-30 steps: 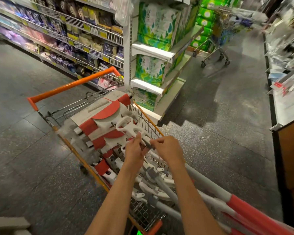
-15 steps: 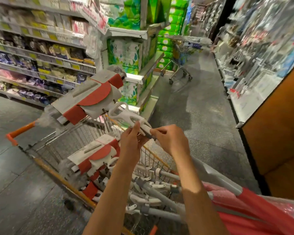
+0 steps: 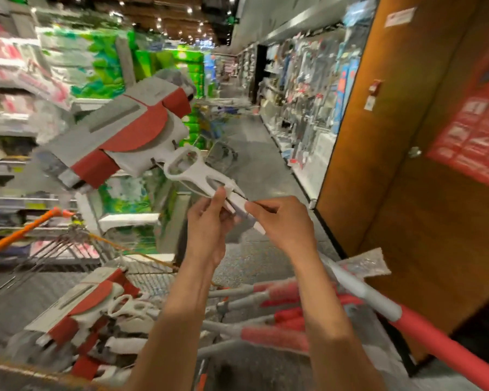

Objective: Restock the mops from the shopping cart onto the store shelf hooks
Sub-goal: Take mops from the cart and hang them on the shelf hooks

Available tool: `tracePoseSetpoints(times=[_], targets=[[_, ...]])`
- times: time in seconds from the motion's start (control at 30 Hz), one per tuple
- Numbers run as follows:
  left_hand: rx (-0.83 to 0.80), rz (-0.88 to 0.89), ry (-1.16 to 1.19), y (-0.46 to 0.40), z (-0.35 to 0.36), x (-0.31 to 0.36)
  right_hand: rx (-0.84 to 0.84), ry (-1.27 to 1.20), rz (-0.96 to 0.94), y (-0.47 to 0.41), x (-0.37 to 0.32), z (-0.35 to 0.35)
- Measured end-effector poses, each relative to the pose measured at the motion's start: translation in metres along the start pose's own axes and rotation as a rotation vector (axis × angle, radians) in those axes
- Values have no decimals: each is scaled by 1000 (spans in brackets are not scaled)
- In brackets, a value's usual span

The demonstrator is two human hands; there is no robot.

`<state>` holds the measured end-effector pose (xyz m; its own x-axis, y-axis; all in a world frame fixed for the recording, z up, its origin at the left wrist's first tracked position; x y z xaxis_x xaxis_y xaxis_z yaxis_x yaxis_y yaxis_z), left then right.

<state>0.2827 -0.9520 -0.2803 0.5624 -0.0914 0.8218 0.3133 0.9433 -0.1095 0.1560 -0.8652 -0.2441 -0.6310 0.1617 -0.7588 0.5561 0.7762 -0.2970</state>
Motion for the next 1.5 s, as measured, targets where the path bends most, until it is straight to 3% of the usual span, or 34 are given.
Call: tracePoseSetpoints(times=[0.37, 0.8, 1.13, 1.3, 1.5], targets=[[-315, -44, -13, 131, 138, -13, 167, 21, 116, 124, 39, -166], [-683, -46, -111, 280, 263, -8, 559, -83, 183, 271, 50, -305], [-947, -109, -1, 377, 332, 7, 849, -184, 188, 364, 41, -375], [-988, -176, 131, 418, 351, 14, 974, -257, 200, 410, 31, -386], [-1149, -191, 176, 463, 359, 26, 1175, -310, 189, 462, 24, -385]])
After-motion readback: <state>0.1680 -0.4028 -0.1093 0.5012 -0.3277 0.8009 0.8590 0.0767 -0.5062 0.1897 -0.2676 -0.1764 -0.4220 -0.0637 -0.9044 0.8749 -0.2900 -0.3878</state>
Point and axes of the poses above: each hand's wrist, its own y-axis away from the middle knuckle, its own z-axis out of the palm, x = y × z, the point moved 7 cm from there along -y, towards the middle knuckle, and after that the axes turned 2 degrees about z, right-handed, at the moved point
